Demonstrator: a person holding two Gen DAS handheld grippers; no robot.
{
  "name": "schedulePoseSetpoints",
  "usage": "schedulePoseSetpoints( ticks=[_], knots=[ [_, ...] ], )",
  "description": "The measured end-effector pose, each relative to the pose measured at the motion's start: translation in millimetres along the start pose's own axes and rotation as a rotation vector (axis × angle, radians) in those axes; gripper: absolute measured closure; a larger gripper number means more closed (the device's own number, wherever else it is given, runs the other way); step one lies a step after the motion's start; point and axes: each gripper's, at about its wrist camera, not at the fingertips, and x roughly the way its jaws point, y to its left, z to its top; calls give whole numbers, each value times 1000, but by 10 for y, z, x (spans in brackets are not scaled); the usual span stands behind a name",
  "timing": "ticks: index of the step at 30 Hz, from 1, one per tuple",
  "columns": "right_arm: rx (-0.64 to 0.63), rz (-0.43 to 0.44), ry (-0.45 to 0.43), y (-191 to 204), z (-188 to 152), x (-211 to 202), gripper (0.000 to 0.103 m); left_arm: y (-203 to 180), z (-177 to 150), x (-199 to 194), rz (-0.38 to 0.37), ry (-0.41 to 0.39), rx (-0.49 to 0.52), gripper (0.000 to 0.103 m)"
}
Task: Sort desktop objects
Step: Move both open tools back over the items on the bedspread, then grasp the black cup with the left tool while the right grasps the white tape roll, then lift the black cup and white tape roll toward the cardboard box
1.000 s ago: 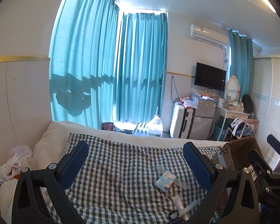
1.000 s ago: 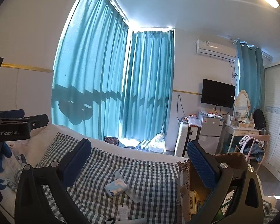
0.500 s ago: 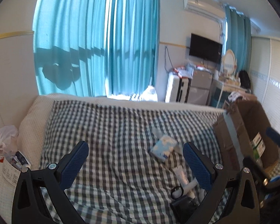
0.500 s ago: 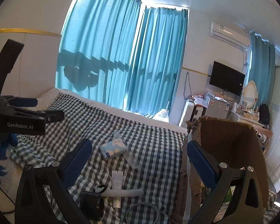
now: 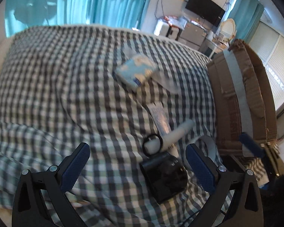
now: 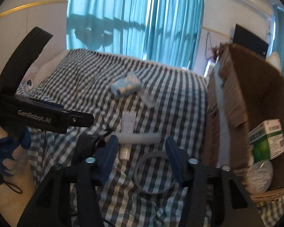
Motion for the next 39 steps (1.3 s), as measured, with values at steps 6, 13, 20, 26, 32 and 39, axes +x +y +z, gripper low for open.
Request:
schedulePoseSetpoints(
  ticks=[6, 13, 20, 26, 32, 39],
  knots=[
    [-9, -3, 148, 13, -216, 406, 54, -68, -147, 400, -54, 129, -16, 0],
    [46, 43, 294, -97, -346, 748, 54, -149, -280, 643, -23, 161, 35, 0],
    [77, 53, 351, -194, -456, 874, 63, -318, -385, 680, 53, 144, 114, 3],
    [80, 90, 326, -209, -466, 822, 90, -374, -385, 517, 17, 98, 133, 35],
    [102, 99, 247, -281, -356, 644, 97, -352, -347, 318, -44, 43, 142, 51],
    [124, 125, 133, -281, -174, 357, 97, -398, -286, 42, -56, -43, 174, 52]
  ],
)
